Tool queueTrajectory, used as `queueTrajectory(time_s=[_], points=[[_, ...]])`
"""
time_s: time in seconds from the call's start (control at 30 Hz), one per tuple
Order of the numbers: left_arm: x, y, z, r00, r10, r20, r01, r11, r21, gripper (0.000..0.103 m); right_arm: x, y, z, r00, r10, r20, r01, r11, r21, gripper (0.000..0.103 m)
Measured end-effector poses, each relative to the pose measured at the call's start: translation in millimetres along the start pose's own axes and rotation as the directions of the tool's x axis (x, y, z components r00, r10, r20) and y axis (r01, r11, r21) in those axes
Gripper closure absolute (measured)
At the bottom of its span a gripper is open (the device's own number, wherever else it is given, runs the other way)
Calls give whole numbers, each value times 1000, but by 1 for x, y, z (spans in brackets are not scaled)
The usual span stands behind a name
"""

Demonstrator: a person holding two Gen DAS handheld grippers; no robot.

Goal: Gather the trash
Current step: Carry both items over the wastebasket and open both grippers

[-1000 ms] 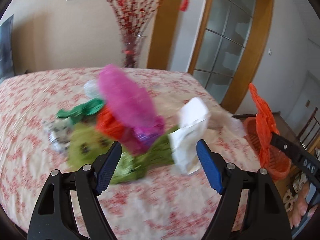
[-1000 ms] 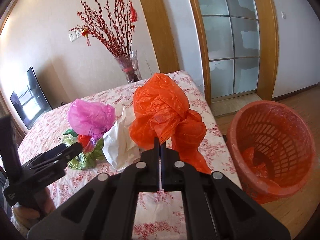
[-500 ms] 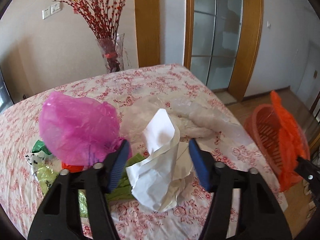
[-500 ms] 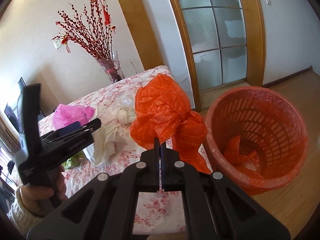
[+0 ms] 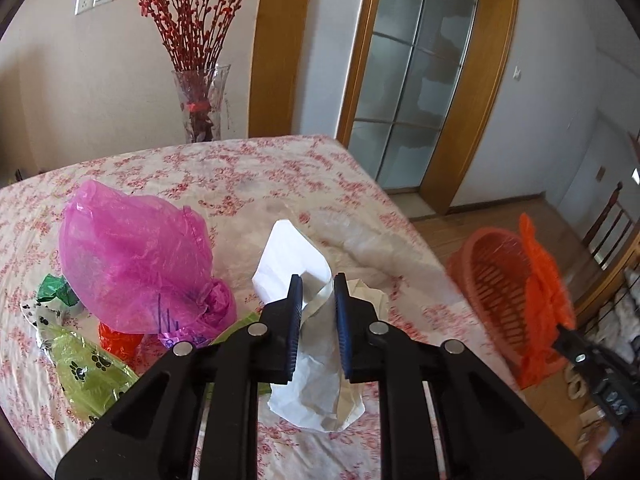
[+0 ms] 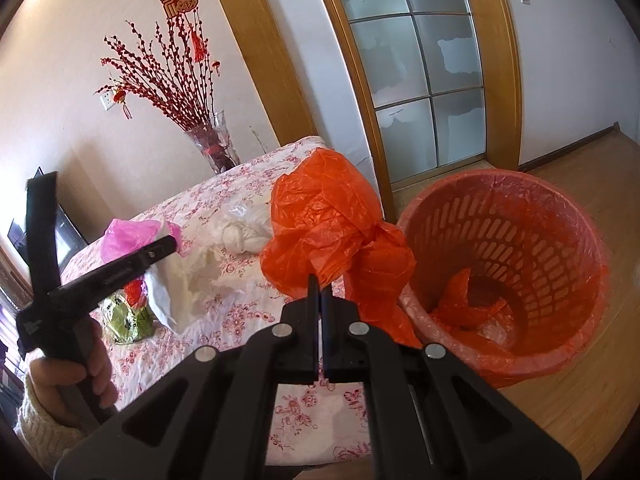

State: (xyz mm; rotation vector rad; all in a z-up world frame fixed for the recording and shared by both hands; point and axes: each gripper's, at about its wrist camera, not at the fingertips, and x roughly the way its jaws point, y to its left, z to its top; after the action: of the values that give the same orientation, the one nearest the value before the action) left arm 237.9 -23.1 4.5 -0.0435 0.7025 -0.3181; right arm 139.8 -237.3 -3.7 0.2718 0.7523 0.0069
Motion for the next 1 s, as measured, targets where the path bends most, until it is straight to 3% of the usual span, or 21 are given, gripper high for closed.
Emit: queueTrajectory(time_s=[0.23, 0.47, 1.0], points=[[-20, -16, 15, 997, -70, 45, 71, 997, -16, 87, -12, -16, 10, 999, -26, 45, 25, 1000, 16, 100], [-21, -56, 27, 986, -154, 59, 153, 988, 21, 87, -28, -46, 22, 992, -85, 98, 80, 995, 51, 100], [40, -189, 27, 942, -335, -28, 336, 934, 119, 87, -36, -142, 33, 972, -197, 127, 170, 966, 193, 100]])
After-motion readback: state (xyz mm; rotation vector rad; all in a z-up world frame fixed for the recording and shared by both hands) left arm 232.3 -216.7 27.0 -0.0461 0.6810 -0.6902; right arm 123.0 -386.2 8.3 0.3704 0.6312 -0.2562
